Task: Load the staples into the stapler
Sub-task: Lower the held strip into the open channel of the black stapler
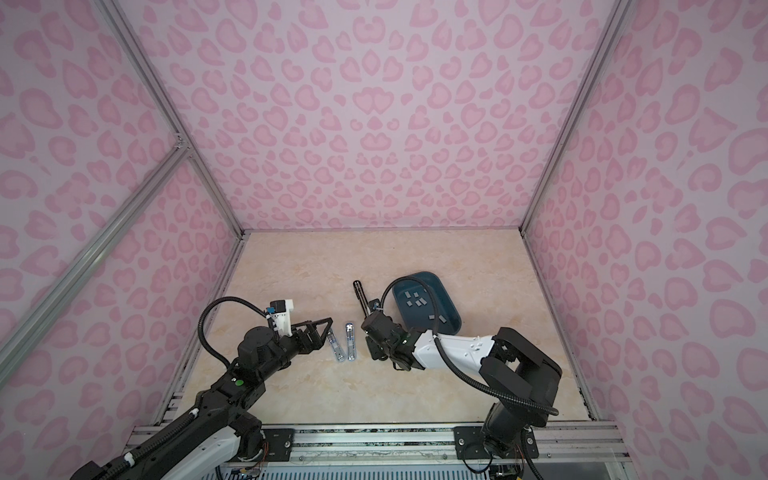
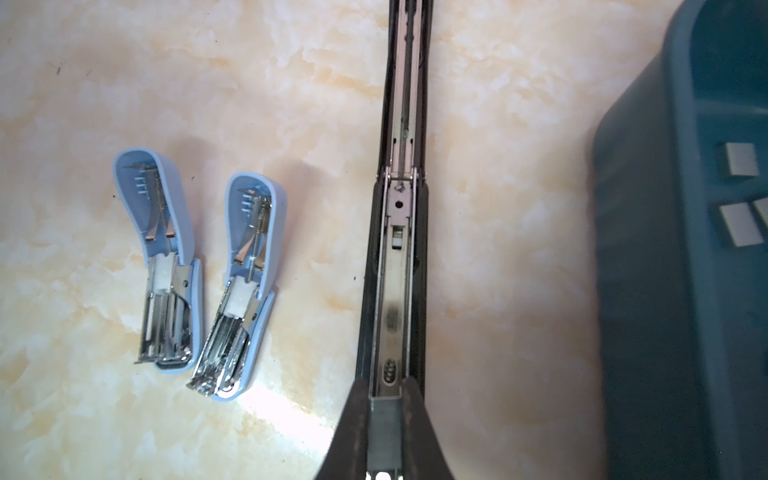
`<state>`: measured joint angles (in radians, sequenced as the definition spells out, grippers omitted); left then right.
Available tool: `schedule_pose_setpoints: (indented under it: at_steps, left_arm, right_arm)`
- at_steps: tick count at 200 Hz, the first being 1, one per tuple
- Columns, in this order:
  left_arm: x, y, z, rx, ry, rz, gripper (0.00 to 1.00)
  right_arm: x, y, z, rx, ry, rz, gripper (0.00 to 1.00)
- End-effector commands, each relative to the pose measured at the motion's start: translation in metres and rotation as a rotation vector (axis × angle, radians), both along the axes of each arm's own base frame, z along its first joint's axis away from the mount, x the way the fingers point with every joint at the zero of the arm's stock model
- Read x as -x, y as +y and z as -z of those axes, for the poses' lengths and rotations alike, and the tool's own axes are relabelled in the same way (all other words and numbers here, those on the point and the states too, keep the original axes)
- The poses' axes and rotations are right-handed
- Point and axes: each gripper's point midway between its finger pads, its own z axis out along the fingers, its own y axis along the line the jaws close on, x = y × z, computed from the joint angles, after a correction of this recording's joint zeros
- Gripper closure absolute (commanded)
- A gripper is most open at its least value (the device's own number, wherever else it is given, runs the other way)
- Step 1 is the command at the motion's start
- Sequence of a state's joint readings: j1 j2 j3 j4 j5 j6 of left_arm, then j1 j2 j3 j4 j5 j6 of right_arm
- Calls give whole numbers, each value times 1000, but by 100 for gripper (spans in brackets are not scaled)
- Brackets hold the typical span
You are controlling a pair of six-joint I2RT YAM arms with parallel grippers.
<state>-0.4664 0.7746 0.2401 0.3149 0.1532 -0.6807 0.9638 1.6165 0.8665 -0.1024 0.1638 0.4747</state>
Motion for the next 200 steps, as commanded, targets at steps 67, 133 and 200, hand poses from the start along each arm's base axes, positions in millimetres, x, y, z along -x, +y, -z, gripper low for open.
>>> schedule_pose_setpoints:
  at_steps: [67,133,200]
  left_arm:
    - [-4,-2,-14,19,-38,0,3]
    - [-4,-1,-13,17,-37,-4,3]
    - [-4,0,-15,17,-43,-6,3]
  right_arm:
    - [4,-8,9,36,12,4,87]
    - [11,-10,10,51,8,-6,88]
    - [20,-22,12,88,-13,7,88]
